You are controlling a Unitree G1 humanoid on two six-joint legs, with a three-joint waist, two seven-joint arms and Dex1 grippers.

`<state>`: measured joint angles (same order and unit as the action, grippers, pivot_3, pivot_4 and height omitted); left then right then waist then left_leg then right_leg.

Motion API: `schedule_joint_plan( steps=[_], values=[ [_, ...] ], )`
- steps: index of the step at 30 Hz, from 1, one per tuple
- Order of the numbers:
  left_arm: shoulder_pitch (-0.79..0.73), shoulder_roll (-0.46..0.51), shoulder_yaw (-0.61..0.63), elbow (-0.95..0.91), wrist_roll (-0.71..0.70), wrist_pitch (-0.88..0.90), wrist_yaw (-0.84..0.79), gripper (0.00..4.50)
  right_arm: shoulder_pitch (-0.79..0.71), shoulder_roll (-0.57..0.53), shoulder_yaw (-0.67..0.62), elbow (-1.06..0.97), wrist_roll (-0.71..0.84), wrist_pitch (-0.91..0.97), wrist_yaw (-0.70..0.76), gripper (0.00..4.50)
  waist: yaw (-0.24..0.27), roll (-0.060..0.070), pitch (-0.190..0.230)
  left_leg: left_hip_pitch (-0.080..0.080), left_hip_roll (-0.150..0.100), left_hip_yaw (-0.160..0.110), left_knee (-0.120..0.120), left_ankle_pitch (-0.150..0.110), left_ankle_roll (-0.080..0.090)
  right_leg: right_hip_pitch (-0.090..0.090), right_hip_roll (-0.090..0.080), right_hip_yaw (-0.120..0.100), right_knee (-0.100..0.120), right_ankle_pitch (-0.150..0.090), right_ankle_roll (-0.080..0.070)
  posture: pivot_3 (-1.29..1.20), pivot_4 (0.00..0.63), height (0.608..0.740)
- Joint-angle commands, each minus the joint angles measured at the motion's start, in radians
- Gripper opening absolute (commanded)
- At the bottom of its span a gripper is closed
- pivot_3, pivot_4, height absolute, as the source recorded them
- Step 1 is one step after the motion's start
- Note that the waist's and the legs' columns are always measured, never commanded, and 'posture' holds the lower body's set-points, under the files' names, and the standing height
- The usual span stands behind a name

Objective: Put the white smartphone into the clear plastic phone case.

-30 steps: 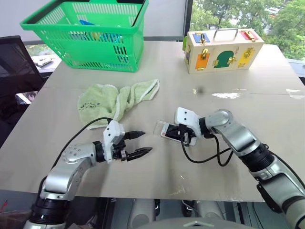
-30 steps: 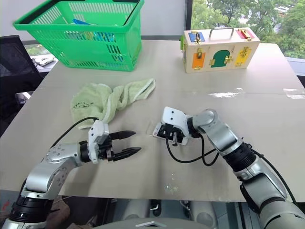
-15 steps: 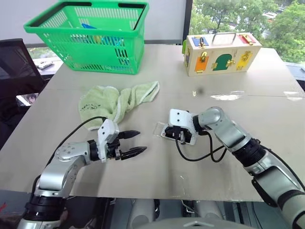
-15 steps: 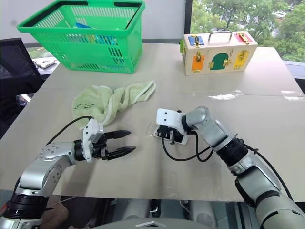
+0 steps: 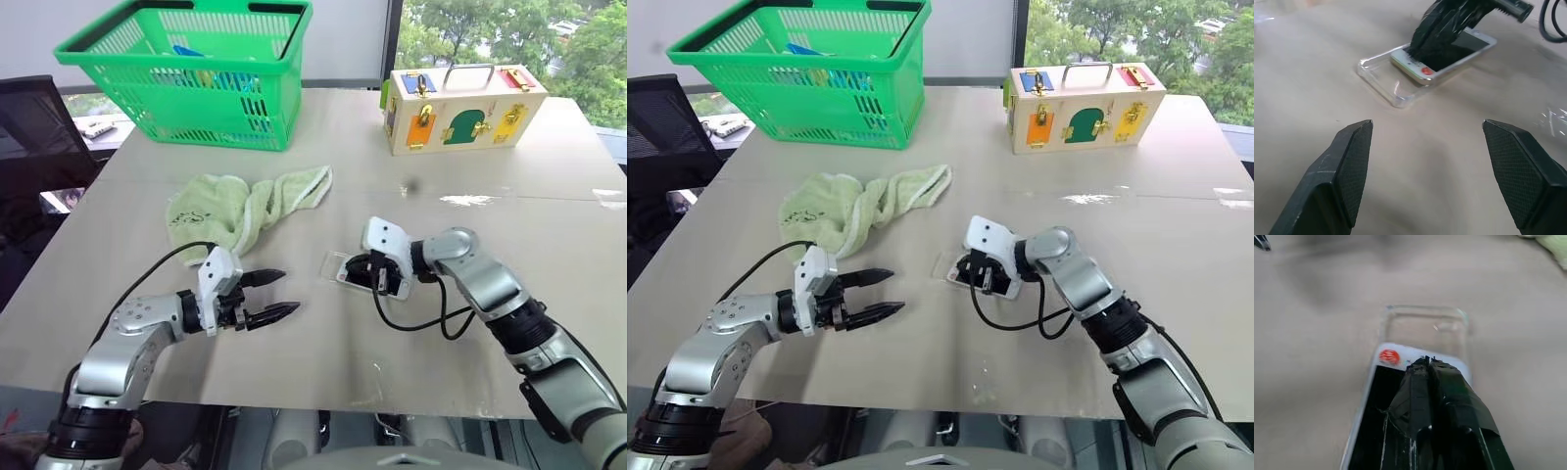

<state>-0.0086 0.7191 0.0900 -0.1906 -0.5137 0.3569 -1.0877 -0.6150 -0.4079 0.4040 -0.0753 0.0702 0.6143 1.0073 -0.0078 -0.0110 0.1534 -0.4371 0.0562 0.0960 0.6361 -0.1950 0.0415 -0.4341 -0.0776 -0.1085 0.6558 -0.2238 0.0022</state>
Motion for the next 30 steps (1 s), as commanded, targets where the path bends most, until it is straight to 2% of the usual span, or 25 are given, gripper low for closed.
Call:
schedule_joint_plan(
  steps=[1, 6, 13, 23, 30],
  values=[
    [-0.008, 0.004, 0.017, -0.028, -0.012, -0.009, -0.005, 3.69, -0.018, -0.027, -0.054, -0.18, 0.092, 0.107, 0.03, 0.0, -0.003, 0.0, 0.004, 0.0, 0.0, 0.0, 0.0, 0.0, 0.0, 0.0, 0.0, 0.0, 0.0, 0.0, 0.0, 0.0, 0.15, 0.74],
    [-0.01, 0.001, 0.014, -0.026, -0.012, -0.01, -0.005, 3.69, 0.011, -0.133, -0.004, -0.297, 0.149, 0.192, 0.094, 0.0, -0.001, 0.0, 0.01, 0.0, 0.001, -0.001, -0.001, 0.0, 0.0, 0.0, 0.002, -0.005, -0.001, -0.001, 0.001, 0.0, 0.15, 0.74],
    [-0.008, 0.002, 0.015, -0.026, -0.013, -0.009, -0.009, 3.69, 0.058, -0.258, 0.088, -0.324, 0.132, 0.188, 0.127, 0.0, 0.001, -0.001, 0.014, 0.0, 0.0, -0.003, 0.0, -0.003, -0.004, 0.0, 0.001, -0.007, -0.001, -0.002, -0.002, 0.0, 0.15, 0.74],
    [0.017, 0.002, 0.031, -0.047, -0.029, -0.011, -0.014, 3.69, 0.072, -0.283, 0.137, -0.246, 0.097, 0.133, 0.122, 0.0, -0.001, -0.003, 0.016, 0.0, 0.001, -0.002, 0.0, 0.0, -0.001, 0.0, 0.003, -0.006, -0.001, -0.002, -0.002, 0.0, 0.15, 0.74],
    [0.051, -0.004, 0.058, -0.071, -0.063, -0.01, -0.013, 3.69, 0.066, -0.271, 0.144, -0.214, 0.083, 0.112, 0.124, 0.0, -0.003, -0.004, 0.017, 0.001, 0.001, -0.003, 0.0, -0.003, -0.004, 0.001, 0.002, -0.007, -0.001, -0.002, -0.002, 0.0, 0.15, 0.74]
  ],
)
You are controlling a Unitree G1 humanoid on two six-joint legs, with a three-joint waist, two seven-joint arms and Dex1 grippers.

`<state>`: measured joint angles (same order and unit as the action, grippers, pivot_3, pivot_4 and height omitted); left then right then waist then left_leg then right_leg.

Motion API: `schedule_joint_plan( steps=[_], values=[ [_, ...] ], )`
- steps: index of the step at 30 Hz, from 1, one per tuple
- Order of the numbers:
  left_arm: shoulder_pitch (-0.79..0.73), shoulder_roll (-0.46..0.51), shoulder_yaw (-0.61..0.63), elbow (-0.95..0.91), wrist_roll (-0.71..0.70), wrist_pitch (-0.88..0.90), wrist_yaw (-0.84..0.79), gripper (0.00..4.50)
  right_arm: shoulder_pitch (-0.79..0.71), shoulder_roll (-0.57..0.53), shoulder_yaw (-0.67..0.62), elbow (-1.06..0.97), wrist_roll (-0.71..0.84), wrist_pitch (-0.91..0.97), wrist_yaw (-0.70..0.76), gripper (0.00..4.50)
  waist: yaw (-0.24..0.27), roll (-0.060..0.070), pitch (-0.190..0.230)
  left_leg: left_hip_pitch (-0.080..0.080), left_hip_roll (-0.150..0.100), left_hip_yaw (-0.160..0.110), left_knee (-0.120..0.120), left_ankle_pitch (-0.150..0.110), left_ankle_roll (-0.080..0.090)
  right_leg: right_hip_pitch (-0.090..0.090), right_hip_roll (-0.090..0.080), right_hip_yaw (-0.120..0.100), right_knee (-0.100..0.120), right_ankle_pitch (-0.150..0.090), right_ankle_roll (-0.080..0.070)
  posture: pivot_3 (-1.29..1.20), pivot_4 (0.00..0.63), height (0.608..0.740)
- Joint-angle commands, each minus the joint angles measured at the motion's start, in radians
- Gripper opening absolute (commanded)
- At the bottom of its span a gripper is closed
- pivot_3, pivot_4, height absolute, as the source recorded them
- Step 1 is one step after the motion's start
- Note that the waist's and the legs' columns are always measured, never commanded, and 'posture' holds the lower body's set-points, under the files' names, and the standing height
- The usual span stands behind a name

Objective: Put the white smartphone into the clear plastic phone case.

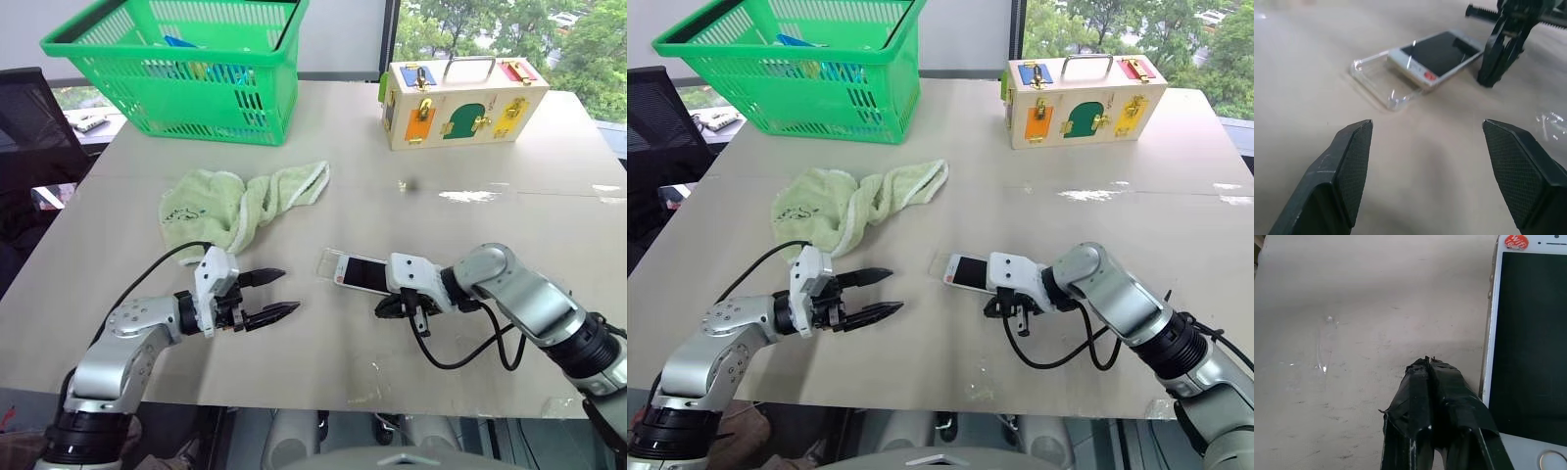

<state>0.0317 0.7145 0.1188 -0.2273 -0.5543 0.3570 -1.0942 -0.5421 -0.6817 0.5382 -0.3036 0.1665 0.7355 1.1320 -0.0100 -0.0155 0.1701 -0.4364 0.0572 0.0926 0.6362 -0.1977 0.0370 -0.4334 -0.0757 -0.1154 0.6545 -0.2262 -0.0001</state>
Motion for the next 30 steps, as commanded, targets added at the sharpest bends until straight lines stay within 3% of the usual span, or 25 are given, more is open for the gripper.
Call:
schedule_joint_plan(
  steps=[1, 30],
  values=[
    [0.013, 0.001, 0.03, -0.036, -0.025, -0.01, -0.007, 3.69, -0.008, 0.004, 0.009, 0.017, -0.016, -0.012, -0.001, 0.0, -0.001, 0.0, 0.0, 0.0, 0.0, 0.0, 0.0, 0.0, 0.0, 0.0, 0.0, 0.0, 0.0, 0.0, 0.0, 0.0, 0.15, 0.74],
    [0.03, 0.002, 0.029, -0.082, -0.044, 0.021, 0.016, 3.69, -0.093, 0.195, -0.038, 0.059, 0.056, 0.105, -0.104, 0.0, 0.0, 0.0, 0.0, 0.0, 0.0, -0.001, 0.0, 0.002, 0.004, 0.0, 0.002, 0.0, 0.001, 0.0, 0.0, 0.0, 0.15, 0.74]
  ],
)
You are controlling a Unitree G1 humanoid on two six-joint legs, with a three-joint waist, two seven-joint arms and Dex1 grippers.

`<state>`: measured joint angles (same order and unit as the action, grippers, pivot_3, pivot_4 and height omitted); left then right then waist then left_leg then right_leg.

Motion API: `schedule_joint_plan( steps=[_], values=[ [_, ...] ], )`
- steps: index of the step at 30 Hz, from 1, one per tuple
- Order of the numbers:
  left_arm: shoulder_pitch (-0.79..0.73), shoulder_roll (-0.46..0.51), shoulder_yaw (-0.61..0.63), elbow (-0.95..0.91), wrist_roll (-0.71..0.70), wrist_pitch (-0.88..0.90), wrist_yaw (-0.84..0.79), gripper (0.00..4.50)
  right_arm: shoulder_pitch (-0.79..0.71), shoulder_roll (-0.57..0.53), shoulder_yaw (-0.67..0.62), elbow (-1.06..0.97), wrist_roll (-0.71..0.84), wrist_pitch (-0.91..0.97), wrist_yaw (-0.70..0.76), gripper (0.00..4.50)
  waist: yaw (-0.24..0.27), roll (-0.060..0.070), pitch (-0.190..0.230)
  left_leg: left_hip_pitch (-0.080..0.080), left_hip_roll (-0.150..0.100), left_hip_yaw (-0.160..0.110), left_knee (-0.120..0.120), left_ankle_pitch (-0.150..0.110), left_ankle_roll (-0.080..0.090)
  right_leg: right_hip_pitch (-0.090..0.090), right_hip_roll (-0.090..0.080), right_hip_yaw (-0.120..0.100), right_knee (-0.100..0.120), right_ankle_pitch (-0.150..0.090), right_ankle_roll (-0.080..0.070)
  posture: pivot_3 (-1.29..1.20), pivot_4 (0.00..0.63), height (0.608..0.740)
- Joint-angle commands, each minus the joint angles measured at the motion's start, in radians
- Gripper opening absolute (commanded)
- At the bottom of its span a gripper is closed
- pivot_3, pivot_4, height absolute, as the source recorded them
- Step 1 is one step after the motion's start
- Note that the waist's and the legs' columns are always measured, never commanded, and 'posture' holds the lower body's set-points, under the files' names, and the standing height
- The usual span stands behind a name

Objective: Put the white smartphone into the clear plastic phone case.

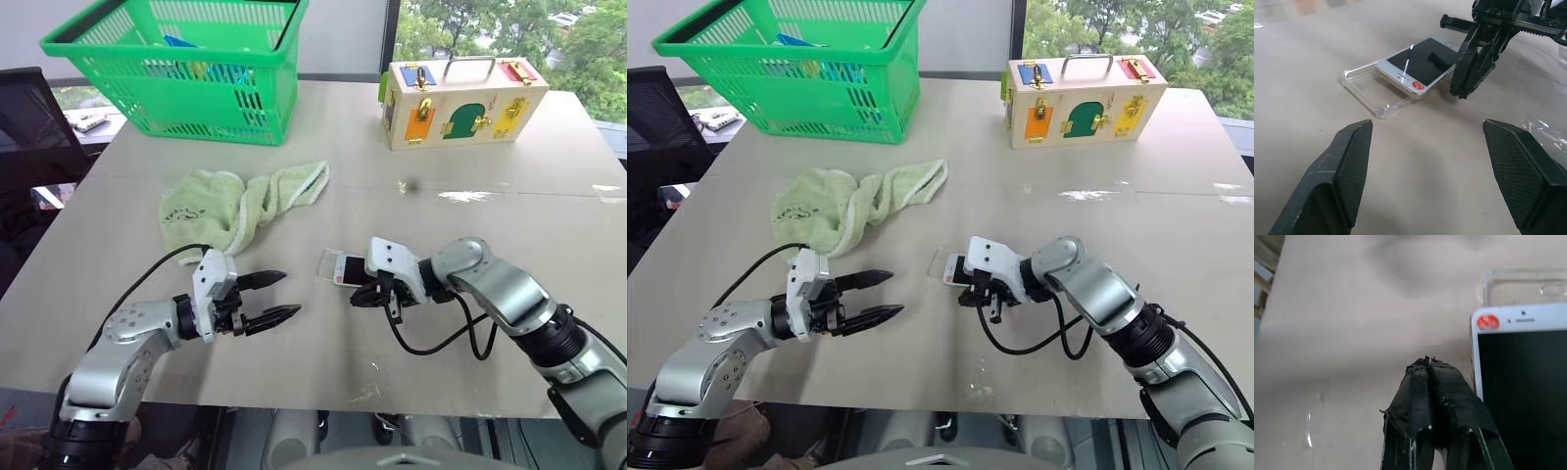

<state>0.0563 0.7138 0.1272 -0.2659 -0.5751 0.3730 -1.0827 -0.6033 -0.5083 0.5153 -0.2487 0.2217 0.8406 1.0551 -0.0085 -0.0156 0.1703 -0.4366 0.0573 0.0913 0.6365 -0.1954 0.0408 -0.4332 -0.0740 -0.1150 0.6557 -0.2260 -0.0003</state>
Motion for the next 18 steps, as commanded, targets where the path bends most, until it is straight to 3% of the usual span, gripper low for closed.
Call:
schedule_joint_plan(
  steps=[1, 10, 18],
  values=[
    [0.005, 0.004, 0.022, -0.045, -0.024, 0.007, 0.004, 3.69, -0.036, 0.03, -0.014, 0.018, -0.007, -0.002, -0.04, 0.0, -0.002, 0.0, 0.0, 0.0, 0.0, 0.0, 0.0, 0.0, 0.0, 0.0, 0.0, 0.0, 0.0, 0.0, 0.0, 0.0, 0.15, 0.74],
    [-0.001, 0.008, 0.021, -0.051, -0.026, 0.021, 0.01, 3.69, -0.049, 0.052, -0.022, 0.041, -0.006, -0.015, -0.063, 0.0, 0.001, 0.0, 0.0, 0.0, 0.0, 0.001, 0.0, 0.0, 0.0, 0.0, 0.002, 0.0, 0.0, 0.002, 0.003, 0.0, 0.15, 0.74],
    [-0.001, 0.003, 0.018, -0.055, -0.026, 0.024, 0.018, 3.69, -0.076, 0.094, -0.128, -0.008, 0.104, 0.028, -0.071, 0.0, -0.001, 0.0, 0.0, 0.0, 0.0, 0.0, 0.0, 0.0, 0.0, 0.0, 0.002, 0.0, 0.001, 0.002, 0.003, 0.0, 0.15, 0.74]
  ],
)
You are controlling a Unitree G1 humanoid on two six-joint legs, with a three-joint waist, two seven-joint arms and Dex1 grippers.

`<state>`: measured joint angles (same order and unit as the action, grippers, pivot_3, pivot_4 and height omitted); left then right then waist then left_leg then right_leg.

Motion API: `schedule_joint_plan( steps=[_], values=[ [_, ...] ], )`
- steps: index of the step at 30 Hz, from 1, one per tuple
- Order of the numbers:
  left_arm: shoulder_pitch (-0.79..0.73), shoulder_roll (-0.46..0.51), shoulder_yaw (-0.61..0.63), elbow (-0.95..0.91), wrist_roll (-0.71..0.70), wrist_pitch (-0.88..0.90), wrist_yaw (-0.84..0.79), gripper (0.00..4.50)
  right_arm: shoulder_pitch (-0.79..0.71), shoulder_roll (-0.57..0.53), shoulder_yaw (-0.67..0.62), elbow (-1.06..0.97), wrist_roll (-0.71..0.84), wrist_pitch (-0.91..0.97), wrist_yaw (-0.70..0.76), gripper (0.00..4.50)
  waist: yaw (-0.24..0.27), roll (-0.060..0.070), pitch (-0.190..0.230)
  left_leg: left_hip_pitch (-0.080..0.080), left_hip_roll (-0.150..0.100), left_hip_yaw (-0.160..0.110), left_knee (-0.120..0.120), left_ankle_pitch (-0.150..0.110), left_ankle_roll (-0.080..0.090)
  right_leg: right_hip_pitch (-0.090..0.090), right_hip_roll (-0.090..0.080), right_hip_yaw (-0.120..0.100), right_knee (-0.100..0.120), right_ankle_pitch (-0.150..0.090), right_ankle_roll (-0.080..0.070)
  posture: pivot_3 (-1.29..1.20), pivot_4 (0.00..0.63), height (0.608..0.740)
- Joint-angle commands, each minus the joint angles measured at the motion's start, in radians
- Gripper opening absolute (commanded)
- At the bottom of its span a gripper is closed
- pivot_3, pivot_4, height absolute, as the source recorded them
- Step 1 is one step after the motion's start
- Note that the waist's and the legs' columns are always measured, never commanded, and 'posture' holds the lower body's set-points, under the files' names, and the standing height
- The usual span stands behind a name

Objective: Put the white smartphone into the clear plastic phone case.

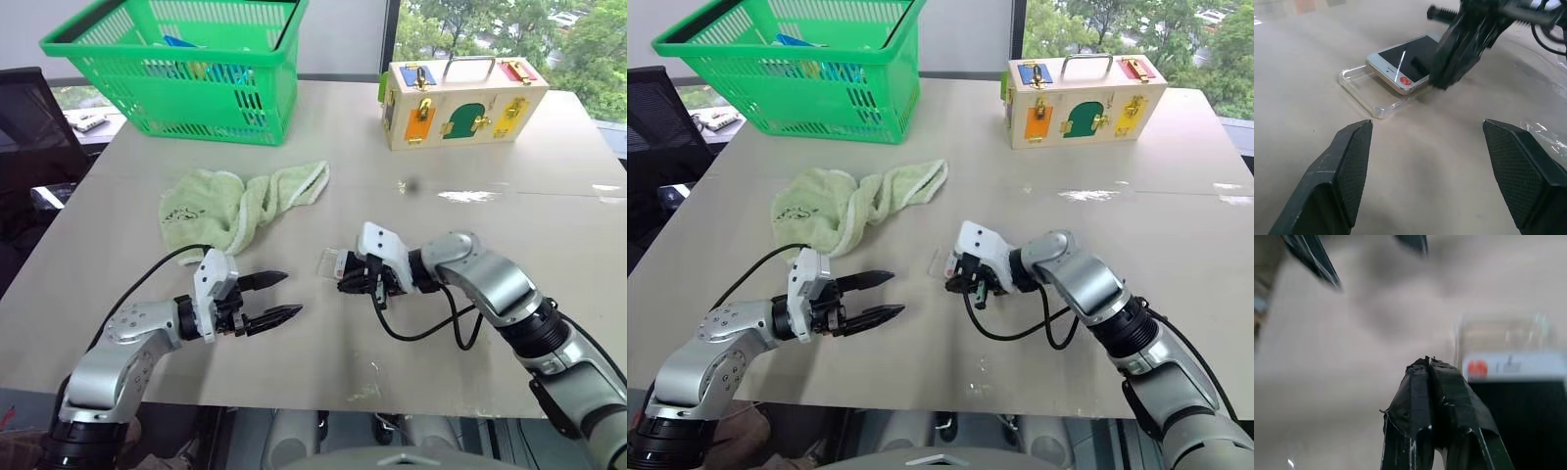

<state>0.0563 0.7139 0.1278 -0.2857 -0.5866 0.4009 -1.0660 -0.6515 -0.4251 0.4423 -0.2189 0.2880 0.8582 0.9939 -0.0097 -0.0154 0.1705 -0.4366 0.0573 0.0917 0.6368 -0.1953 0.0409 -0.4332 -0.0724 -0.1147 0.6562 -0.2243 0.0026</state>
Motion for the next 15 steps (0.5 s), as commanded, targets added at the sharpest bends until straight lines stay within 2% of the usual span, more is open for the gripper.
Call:
schedule_joint_plan(
  steps=[1, 6, 15],
  values=[
    [-0.002, 0.002, 0.017, -0.035, -0.015, -0.004, 0.002, 3.69, -0.034, 0.016, -0.064, -0.034, 0.042, 0.012, -0.018, 0.0, 0.0, 0.0, 0.0, 0.0, 0.0, 0.0, 0.0, 0.0, 0.0, 0.0, 0.0, 0.0, 0.0, 0.0, 0.0, 0.0, 0.15, 0.74],
    [-0.004, 0.001, 0.016, -0.031, -0.014, -0.007, 0.004, 3.69, -0.07, 0.052, -0.069, 0.064, -0.026, -0.017, -0.127, 0.0, -0.001, 0.0, 0.0, 0.0, 0.0, 0.0, 0.0, 0.0, 0.0, 0.0, 0.0, 0.0, 0.0, 0.0, 0.0, 0.0, 0.15, 0.74],
    [-0.004, -0.001, 0.015, -0.03, -0.013, -0.009, 0.007, 3.69, -0.033, 0.019, 0.094, 0.127, -0.147, -0.075, -0.121, 0.0, -0.002, 0.0, 0.0, 0.0, 0.0, 0.002, 0.0, 0.0, 0.0, 0.0, 0.001, 0.001, 0.0, 0.0, 0.0, 0.0, 0.15, 0.74]
  ],
)
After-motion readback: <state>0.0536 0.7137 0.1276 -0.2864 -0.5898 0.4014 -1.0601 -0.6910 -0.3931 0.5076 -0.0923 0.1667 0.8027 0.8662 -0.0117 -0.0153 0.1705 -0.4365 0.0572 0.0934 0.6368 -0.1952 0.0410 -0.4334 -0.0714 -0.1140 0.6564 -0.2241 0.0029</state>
